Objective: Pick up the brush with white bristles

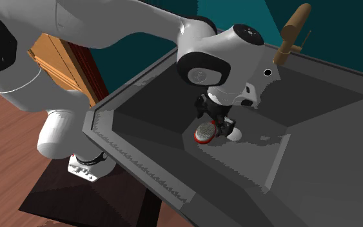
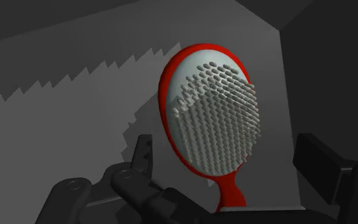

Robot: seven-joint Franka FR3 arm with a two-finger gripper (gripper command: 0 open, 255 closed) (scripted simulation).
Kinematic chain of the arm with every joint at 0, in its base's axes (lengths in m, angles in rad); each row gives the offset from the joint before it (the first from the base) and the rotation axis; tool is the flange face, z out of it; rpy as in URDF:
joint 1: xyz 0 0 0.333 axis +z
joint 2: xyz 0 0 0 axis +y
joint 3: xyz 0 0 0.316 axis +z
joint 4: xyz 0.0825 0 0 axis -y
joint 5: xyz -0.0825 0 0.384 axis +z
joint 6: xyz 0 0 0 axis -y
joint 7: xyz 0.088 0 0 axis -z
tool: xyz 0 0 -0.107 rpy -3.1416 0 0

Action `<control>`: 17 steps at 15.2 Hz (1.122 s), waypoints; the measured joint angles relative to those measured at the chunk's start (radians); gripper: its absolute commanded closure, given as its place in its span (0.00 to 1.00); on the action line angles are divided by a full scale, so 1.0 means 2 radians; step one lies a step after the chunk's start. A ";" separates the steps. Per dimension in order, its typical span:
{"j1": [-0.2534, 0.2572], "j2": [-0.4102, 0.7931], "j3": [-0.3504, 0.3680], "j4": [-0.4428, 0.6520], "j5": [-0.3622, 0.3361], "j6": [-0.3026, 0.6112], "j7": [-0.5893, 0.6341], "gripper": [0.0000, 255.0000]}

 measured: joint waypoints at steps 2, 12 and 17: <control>0.001 0.007 0.000 -0.005 0.001 0.011 -0.003 0.00; 0.001 0.016 0.000 -0.027 0.003 0.042 -0.006 1.00; 0.001 0.016 0.000 -0.027 0.004 0.042 -0.006 1.00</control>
